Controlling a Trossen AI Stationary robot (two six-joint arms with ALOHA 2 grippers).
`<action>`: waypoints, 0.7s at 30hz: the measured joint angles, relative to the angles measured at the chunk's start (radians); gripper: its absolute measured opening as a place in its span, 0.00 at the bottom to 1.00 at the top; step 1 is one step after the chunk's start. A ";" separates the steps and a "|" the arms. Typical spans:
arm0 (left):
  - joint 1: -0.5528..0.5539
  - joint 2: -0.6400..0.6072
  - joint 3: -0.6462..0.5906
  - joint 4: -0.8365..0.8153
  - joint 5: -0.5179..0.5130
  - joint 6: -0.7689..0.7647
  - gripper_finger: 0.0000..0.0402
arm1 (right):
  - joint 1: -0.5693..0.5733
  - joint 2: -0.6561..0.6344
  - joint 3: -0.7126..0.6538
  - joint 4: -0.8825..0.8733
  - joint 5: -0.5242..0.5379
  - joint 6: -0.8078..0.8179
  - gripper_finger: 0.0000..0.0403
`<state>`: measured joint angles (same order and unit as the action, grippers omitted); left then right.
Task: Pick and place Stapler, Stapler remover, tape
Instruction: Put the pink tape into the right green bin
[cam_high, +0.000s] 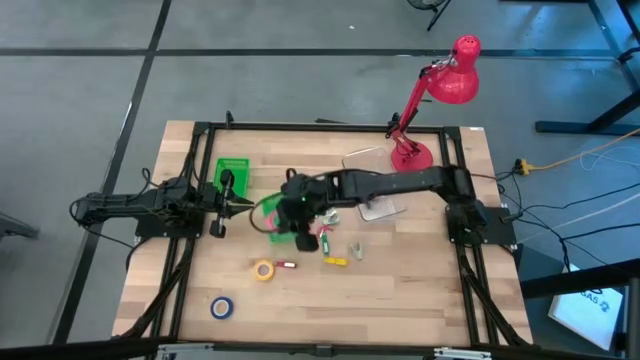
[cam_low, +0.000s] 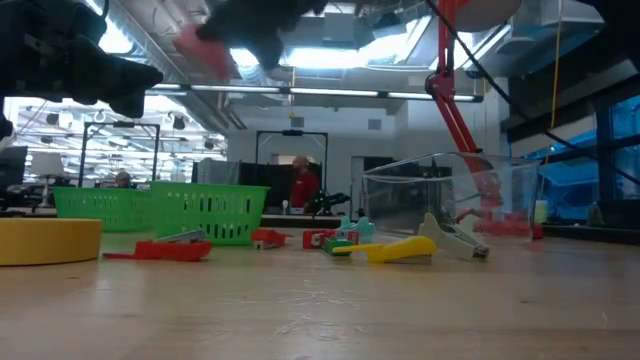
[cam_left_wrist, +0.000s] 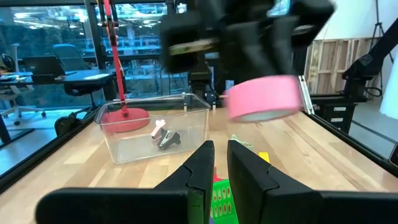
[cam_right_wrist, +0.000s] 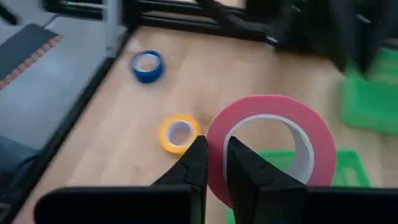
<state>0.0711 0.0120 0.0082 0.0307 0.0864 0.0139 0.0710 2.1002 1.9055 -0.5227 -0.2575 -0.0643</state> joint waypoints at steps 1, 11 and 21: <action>0.000 0.000 0.000 0.000 0.000 0.000 0.11 | -0.012 0.000 -0.006 -0.001 0.006 0.008 0.09; 0.000 0.000 0.000 0.000 0.000 0.000 0.11 | -0.114 0.000 -0.113 0.122 0.057 0.092 0.09; 0.000 0.000 0.000 0.000 0.000 0.000 0.11 | -0.125 0.012 -0.303 0.386 -0.029 -0.048 0.09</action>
<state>0.0711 0.0120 0.0082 0.0307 0.0864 0.0139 -0.0539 2.1118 1.6028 -0.1364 -0.2864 -0.1121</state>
